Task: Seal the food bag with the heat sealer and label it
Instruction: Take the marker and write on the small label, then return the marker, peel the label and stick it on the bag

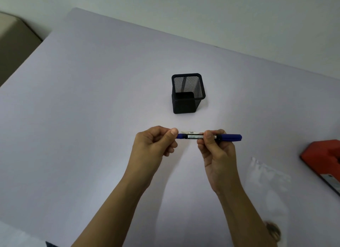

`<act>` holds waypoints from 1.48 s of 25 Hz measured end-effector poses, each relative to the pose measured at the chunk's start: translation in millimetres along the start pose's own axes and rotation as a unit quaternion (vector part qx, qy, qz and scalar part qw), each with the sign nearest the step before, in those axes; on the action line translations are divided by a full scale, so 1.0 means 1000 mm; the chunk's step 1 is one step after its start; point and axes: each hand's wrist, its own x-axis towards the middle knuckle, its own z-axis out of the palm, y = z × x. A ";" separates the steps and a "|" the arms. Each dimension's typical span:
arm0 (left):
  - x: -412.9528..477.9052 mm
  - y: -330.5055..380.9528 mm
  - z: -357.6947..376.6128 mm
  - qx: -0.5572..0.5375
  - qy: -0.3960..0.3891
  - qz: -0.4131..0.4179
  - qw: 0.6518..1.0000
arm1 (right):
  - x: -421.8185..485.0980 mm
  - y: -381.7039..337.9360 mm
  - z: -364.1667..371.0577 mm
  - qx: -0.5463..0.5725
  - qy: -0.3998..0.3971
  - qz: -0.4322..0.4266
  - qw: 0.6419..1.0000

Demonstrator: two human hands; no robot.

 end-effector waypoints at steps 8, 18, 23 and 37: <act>0.024 0.011 0.009 -0.125 0.010 -0.035 0.991 | 0.027 -0.040 0.019 -0.123 -0.007 -0.140 0.982; 0.087 0.027 0.026 0.272 0.083 0.138 0.949 | 0.124 -0.054 0.049 -0.537 -0.069 -0.308 0.782; 0.093 0.022 0.028 0.270 0.094 0.158 0.945 | 0.133 -0.031 0.047 -0.627 -0.030 -0.319 0.710; 0.078 -0.082 0.018 0.417 0.056 0.188 0.887 | 0.078 0.046 -0.061 -0.665 -0.080 -0.213 0.711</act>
